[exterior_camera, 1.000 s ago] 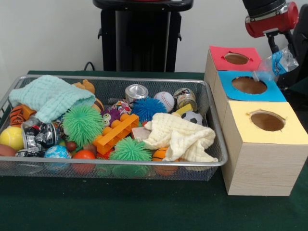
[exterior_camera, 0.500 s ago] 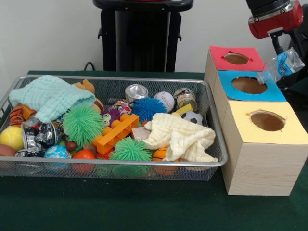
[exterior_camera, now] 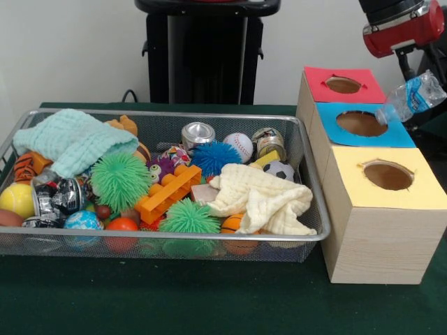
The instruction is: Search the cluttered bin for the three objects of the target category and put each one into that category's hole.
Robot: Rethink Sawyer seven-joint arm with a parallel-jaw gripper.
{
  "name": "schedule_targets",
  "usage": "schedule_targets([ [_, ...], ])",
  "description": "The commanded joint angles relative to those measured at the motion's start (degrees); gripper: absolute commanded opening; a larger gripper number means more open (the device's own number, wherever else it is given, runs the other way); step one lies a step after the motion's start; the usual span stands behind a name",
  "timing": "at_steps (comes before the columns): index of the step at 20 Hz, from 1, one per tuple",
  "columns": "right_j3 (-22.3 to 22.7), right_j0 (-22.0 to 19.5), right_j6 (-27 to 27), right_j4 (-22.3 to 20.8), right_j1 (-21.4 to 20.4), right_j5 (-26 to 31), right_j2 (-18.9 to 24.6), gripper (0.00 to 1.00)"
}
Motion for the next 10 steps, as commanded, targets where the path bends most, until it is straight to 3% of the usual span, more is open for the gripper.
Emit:
schedule_targets([
  [1,-6.1,-1.8,7.3,-1.4,2.2,-0.5,-1.0,0.0],
  [10,-5.1,-2.2,7.0,-0.8,1.8,2.2,-2.0,0.0],
])
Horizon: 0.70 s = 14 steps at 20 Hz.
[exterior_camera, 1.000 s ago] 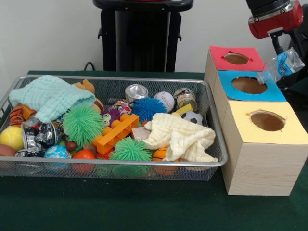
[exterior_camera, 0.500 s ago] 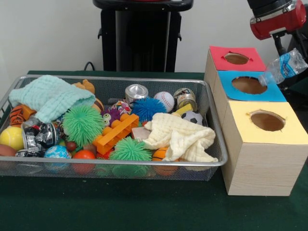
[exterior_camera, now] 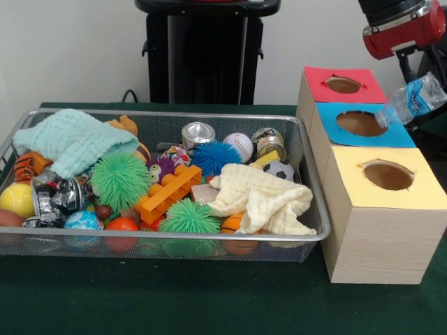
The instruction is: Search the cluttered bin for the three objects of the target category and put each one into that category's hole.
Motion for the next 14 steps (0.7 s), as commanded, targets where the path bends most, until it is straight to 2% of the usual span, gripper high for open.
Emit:
schedule_targets([
  [1,-3.9,-2.3,7.1,-0.8,1.8,2.3,-1.7,0.0],
  [8,-2.3,-2.8,7.2,-0.6,0.7,3.2,-2.4,0.0],
  [14,-0.6,-4.2,7.8,-0.8,0.4,3.9,-0.9,0.0],
])
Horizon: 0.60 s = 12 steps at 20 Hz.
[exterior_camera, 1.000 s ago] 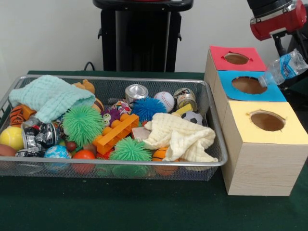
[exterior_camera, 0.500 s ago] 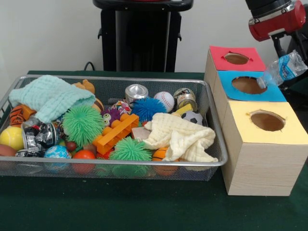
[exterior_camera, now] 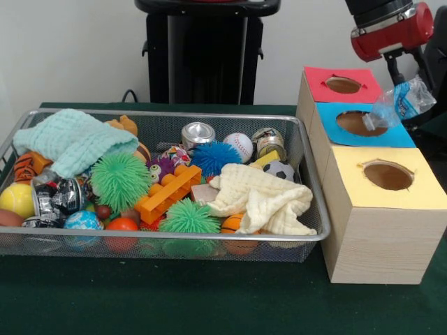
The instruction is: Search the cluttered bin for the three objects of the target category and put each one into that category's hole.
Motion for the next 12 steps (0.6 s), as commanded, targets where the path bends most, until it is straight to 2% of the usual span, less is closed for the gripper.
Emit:
schedule_targets([
  [1,-0.3,-2.4,8.1,-0.8,0.7,4.0,-0.3,0.0],
  [11,2.8,-3.6,11.0,-0.7,3.4,3.0,3.8,0.0],
  [12,3.1,-3.7,11.1,-0.5,3.5,3.2,4.2,1.0],
])
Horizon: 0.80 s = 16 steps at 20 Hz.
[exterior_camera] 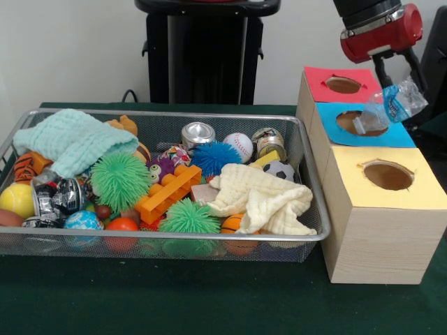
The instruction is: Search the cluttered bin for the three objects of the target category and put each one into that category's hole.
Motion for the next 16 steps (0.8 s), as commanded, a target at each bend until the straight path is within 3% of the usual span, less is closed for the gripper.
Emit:
schedule_targets([
  [1,2.6,-1.6,10.9,-0.3,3.0,4.0,3.6,1.0],
  [7,1.9,-2.6,9.5,0.2,4.3,6.8,4.9,1.0],
  [16,1.9,-1.4,10.3,1.5,2.7,7.5,4.4,1.0],
])
